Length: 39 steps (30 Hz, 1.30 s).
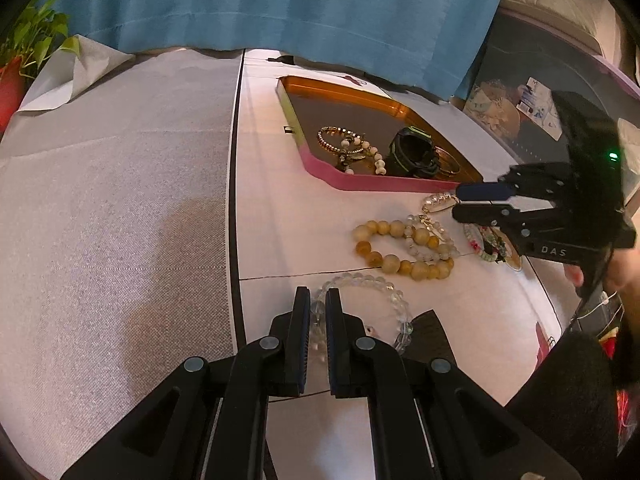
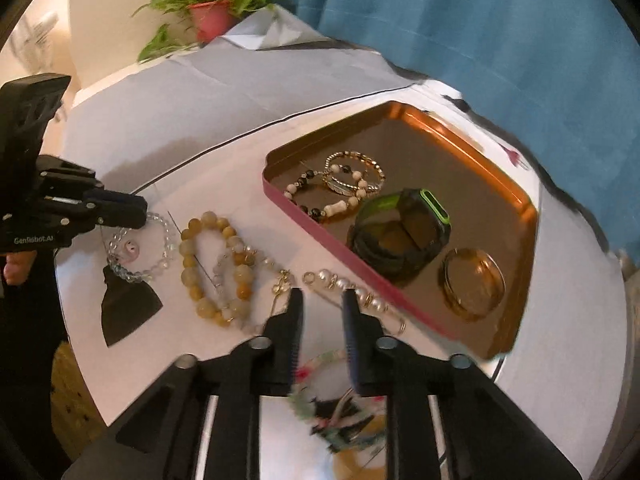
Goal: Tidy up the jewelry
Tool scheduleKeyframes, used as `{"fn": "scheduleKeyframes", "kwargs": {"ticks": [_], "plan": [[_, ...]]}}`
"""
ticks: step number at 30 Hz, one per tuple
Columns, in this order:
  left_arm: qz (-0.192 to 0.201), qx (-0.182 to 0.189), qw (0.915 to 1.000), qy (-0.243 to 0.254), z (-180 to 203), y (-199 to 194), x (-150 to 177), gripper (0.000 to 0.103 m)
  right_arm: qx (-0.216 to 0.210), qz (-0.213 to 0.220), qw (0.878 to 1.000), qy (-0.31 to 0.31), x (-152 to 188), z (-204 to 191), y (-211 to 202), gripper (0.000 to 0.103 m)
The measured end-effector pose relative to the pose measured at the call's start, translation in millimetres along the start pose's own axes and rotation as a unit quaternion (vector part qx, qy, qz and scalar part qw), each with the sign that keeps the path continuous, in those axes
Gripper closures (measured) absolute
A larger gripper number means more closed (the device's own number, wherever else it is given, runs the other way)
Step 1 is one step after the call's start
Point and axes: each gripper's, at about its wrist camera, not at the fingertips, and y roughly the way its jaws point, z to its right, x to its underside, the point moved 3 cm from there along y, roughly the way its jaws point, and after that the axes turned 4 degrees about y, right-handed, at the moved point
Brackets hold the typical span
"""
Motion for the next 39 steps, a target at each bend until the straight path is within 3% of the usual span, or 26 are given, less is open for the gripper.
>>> {"fn": "scheduleKeyframes", "kwargs": {"ticks": [9,11,15,17,18,19,23,30,35,39], "plan": [[0.001,0.000,1.0000,-0.002,-1.6,5.2,-4.8,0.098,-0.017,-0.034,0.996,-0.085,-9.1,9.2,22.5,0.064],[0.001,0.001,1.0000,-0.003,-1.3,6.0,-5.3,0.098,-0.016,-0.042,0.994,-0.103,-10.1,6.7,25.6,0.054],[0.002,-0.001,1.0000,-0.004,0.5,6.8,-4.9,0.098,-0.095,-0.073,0.992,-0.047,-12.8,29.0,38.4,0.053],[0.002,0.000,1.0000,-0.002,1.9,6.4,-4.3,0.098,-0.108,-0.074,0.990,-0.050,-9.1,30.3,38.6,0.054],[0.002,0.000,1.0000,-0.002,2.0,6.1,-3.9,0.098,-0.104,-0.078,0.991,-0.041,-9.3,32.4,38.8,0.065],[0.002,0.002,1.0000,-0.002,2.1,5.6,-3.4,0.098,-0.093,-0.081,0.992,-0.034,-11.0,35.3,38.5,0.090],[0.001,0.004,1.0000,-0.003,-0.1,4.6,-3.0,0.098,-0.079,-0.073,0.994,0.001,-2.7,34.4,33.0,0.091],[0.001,0.001,1.0000,-0.002,6.7,-4.5,-9.3,0.099,-0.003,-0.017,0.997,0.074,14.9,12.1,7.0,0.091],[0.037,-0.003,0.9992,-0.014,20.2,-35.7,-28.1,0.099,0.027,0.024,0.991,0.132,28.4,-11.5,-28.9,0.091],[0.051,-0.011,0.9984,-0.020,37.4,-58.1,-42.6,0.099,0.038,0.083,0.979,0.183,32.9,-31.4,-74.8,0.091]]}}
